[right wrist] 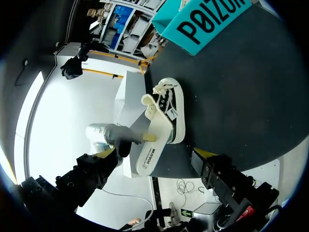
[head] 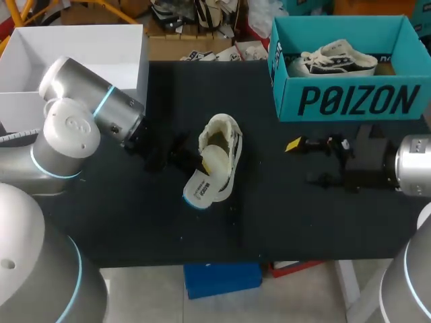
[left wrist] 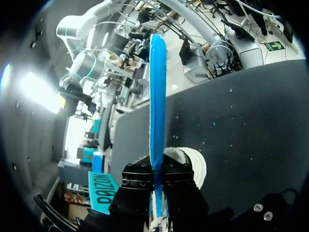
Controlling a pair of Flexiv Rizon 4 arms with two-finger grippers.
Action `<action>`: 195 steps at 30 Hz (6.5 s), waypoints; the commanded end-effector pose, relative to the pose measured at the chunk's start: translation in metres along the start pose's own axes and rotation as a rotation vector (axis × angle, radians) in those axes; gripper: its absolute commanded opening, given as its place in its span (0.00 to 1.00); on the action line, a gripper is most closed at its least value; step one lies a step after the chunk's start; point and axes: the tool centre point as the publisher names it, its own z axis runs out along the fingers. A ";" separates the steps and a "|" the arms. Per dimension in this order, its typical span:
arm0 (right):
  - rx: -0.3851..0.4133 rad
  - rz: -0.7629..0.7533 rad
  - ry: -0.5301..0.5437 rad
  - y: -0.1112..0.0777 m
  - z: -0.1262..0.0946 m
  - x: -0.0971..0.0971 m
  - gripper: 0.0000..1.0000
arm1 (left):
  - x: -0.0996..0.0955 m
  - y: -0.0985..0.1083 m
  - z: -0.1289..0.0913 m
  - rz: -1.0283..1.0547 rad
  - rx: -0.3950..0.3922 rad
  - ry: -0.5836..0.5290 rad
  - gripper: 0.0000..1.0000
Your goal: Take the shoe out of the shoebox, open the shoe tongue, remove and reinsert the insole, then place the shoe into the shoebox
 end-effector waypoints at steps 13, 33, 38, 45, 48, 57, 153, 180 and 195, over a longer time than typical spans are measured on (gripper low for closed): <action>0.000 0.001 -0.001 0.000 -0.001 0.000 1.00 | -0.006 0.031 0.010 -0.002 -0.010 0.031 0.00; 0.000 0.001 -0.001 0.000 -0.001 0.000 1.00 | -0.003 0.054 0.017 -0.032 -0.066 0.116 0.00; 0.000 0.001 -0.001 0.000 -0.001 0.000 1.00 | -0.001 0.057 0.018 -0.040 -0.070 0.119 0.00; 0.000 0.001 -0.001 0.000 -0.001 0.000 1.00 | -0.005 0.056 0.014 -0.039 -0.083 0.110 0.31; 0.000 0.001 -0.001 0.000 -0.001 0.000 1.00 | -0.006 0.052 0.012 -0.038 -0.081 0.109 0.84; 0.000 0.001 -0.001 0.000 -0.001 0.000 1.00 | -0.006 0.033 0.006 -0.040 -0.056 0.089 0.80; 0.000 0.001 -0.001 0.000 -0.001 0.000 1.00 | 0.001 0.015 0.011 -0.004 -0.070 0.118 0.38; 0.000 0.001 -0.001 0.000 -0.001 0.000 1.00 | 0.003 0.040 0.022 -0.013 -0.071 0.109 0.00; 0.000 0.001 -0.001 0.000 -0.001 0.000 1.00 | 0.002 0.059 0.022 -0.066 -0.131 0.114 0.00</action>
